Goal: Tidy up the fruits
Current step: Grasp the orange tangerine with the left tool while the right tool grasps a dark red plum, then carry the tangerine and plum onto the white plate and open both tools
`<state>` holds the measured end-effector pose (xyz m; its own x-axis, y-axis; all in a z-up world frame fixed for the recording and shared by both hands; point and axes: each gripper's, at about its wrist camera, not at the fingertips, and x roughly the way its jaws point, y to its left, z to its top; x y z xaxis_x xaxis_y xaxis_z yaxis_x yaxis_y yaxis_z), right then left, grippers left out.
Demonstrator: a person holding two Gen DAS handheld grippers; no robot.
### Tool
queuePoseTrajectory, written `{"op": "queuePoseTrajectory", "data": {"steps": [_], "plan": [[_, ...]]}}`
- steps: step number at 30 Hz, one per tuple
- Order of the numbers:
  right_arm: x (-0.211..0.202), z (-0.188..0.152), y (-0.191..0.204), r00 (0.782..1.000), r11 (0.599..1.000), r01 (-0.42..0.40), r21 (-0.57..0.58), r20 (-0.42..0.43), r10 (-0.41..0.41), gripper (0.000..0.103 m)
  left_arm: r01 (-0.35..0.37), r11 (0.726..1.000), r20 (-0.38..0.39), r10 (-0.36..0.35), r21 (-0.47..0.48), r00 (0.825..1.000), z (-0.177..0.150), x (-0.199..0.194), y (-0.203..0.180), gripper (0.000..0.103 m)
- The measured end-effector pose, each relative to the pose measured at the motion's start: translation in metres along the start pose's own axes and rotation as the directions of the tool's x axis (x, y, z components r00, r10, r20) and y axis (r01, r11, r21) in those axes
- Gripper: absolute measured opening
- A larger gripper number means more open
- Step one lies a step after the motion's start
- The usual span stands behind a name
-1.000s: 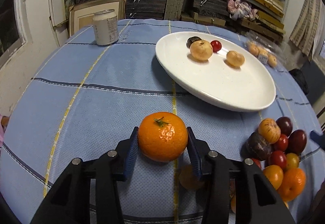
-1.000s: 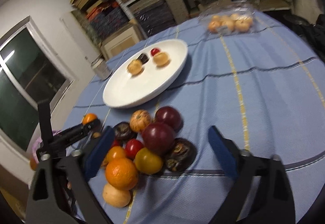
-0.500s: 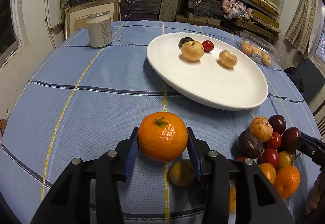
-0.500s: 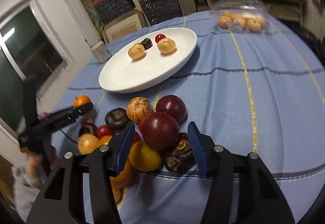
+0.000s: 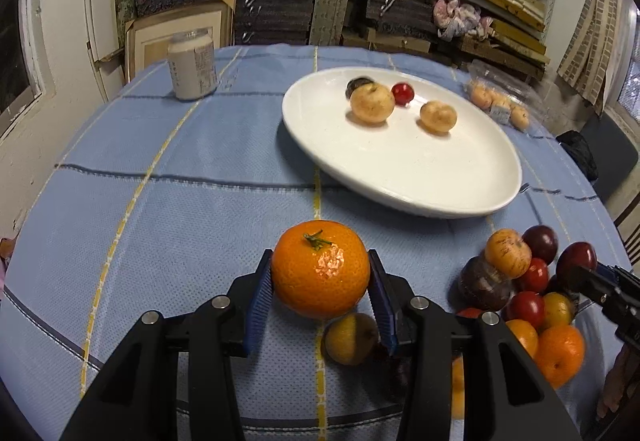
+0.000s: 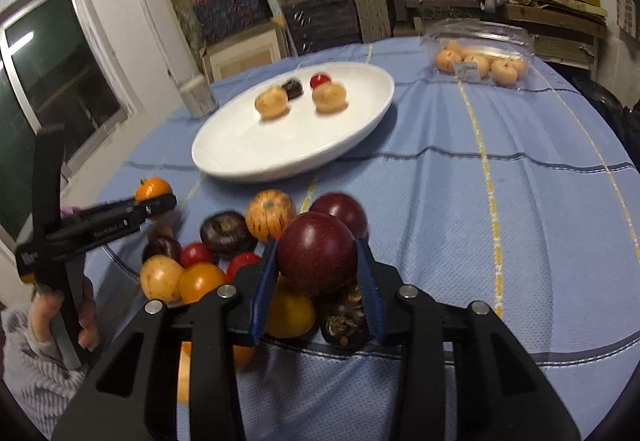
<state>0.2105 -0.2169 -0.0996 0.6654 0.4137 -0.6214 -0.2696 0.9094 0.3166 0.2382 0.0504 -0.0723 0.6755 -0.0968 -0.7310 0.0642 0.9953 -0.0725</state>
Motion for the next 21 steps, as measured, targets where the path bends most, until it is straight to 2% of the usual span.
{"op": "queuePoseTrajectory", "data": {"steps": [5, 9, 13, 19, 20, 21], "plan": [[-0.021, 0.016, -0.014, 0.996, 0.995, -0.040, 0.091, 0.082, 0.032, 0.038, 0.037, 0.999, 0.038, -0.036, -0.012, 0.999, 0.020, -0.011, -0.008, 0.045], [-0.014, 0.054, -0.006, 0.996, 0.998, -0.033, 0.062, 0.090, 0.028, 0.038, 0.015, 0.999, 0.049, -0.017, 0.042, 0.999, 0.055, -0.002, -0.026, 0.045], [0.019, 0.088, 0.007, 0.998, 0.999, -0.039, 0.030, 0.049, 0.037, 0.038, 0.027, 0.998, 0.028, -0.028, 0.053, 0.999, 0.078, 0.024, -0.038, 0.045], [0.073, 0.105, 0.019, 0.999, 1.000, -0.018, -0.011, -0.029, 0.018, 0.038, 0.044, 0.998, 0.000, -0.044, 0.040, 0.999, 0.086, 0.058, -0.039, 0.046], [0.078, 0.105, 0.019, 0.999, 1.000, -0.012, -0.018, -0.036, 0.011, 0.038, 0.052, 0.998, 0.000, -0.052, 0.039, 0.999, 0.086, 0.059, -0.038, 0.049], [0.083, 0.104, 0.019, 0.999, 1.000, -0.004, -0.026, -0.044, 0.003, 0.038, 0.058, 0.998, 0.000, -0.059, 0.036, 0.998, 0.086, 0.059, -0.037, 0.058]]}}
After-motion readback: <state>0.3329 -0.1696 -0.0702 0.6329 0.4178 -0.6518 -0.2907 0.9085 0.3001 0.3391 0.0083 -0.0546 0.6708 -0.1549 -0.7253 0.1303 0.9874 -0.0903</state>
